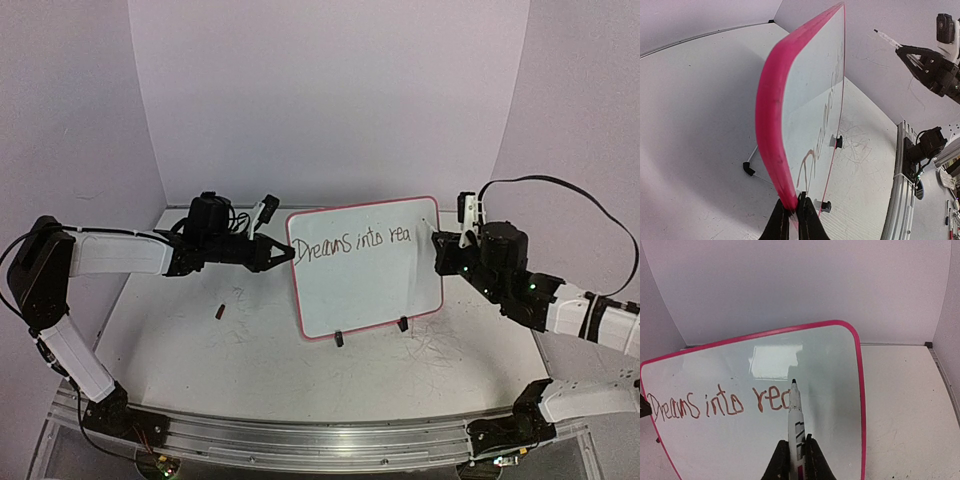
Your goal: Write a sentence on the whiteboard
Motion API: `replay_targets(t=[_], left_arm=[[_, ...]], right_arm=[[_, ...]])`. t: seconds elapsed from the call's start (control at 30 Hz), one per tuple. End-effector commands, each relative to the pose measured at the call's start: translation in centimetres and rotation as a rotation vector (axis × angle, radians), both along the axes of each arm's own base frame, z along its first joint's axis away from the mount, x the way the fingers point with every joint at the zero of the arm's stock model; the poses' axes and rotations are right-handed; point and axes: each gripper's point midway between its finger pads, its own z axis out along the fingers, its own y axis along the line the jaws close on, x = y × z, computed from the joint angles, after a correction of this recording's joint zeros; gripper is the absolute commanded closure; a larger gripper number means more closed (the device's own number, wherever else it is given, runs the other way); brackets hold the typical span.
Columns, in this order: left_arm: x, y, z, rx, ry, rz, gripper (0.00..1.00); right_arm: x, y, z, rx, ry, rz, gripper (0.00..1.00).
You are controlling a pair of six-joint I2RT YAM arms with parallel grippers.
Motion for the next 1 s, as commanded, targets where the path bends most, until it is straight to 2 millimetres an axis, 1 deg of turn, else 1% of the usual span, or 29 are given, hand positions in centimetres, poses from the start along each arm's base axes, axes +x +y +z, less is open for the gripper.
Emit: replay_targets(t=[0.0, 0.17, 0.5, 0.83, 0.97], left_arm=[[-1.1, -0.7, 0.0, 0.039, -0.025, -0.048, 1.0], [-1.2, -0.6, 0.2, 0.041, -0.034, -0.043, 1.0], [-1.2, -0.7, 0.0, 0.044, -0.033, -0.051, 1.0], [-1.1, -0.6, 0.0, 0.048, -0.036, -0.043, 1.0], [-1.2, -0.7, 0.0, 0.048, -0.035, -0.046, 1.0]], right_arm=[[0.2, 0.1, 0.3, -0.004, -0.009, 0.008, 1.0], [-0.2, 0.0, 0.3, 0.01, -0.01, 0.019, 1.0], [0.1, -0.1, -0.9, -0.026, 0.017, 0.002, 1.0], [0.5, 0.2, -0.8, -0.043, 0.016, 0.009, 1.0], [0.6, 0.3, -1.1, -0.064, 0.017, 0.014, 1.0]])
